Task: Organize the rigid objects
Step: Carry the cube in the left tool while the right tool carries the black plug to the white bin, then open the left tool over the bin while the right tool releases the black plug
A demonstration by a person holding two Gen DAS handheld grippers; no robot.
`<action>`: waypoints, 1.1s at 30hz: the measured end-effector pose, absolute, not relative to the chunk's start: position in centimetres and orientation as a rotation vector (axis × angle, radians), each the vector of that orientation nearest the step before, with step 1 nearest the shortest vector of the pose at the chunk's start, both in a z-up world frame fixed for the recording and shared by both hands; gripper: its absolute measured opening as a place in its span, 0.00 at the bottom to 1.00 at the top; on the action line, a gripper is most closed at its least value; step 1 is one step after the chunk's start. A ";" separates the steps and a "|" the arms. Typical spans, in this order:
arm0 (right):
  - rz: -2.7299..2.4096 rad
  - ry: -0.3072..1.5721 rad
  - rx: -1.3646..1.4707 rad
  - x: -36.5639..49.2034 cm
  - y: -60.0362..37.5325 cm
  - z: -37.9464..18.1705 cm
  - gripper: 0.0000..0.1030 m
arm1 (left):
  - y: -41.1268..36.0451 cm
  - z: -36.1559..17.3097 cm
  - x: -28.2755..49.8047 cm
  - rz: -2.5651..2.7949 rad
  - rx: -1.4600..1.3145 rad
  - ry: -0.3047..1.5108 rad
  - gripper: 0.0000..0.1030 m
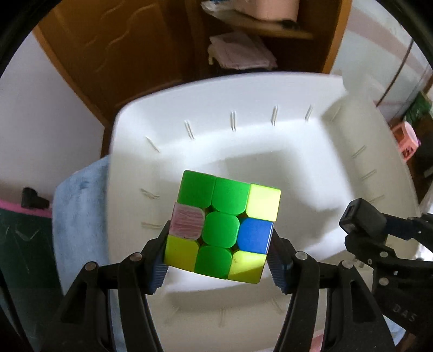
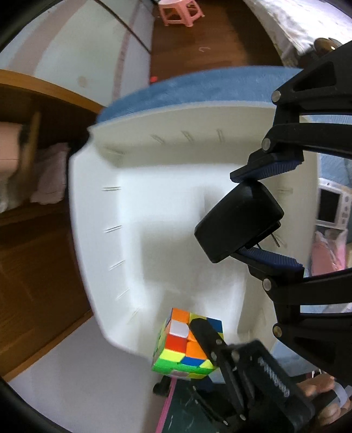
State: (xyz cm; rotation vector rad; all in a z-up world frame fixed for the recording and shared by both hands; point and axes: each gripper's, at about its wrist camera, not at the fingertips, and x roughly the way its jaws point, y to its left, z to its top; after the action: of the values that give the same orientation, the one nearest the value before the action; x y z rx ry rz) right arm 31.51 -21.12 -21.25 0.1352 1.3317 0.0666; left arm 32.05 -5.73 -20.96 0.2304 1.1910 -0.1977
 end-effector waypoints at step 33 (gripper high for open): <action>0.104 1.182 0.125 25.3 -20.9 -16.1 0.58 | -5.2 -13.6 27.1 -0.087 0.142 1.151 0.97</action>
State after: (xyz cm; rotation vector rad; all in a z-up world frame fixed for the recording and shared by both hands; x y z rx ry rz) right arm 25.26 -20.93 -16.08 0.1251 1.1824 0.1037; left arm 27.11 -5.19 -13.60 0.1417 1.1515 -0.0867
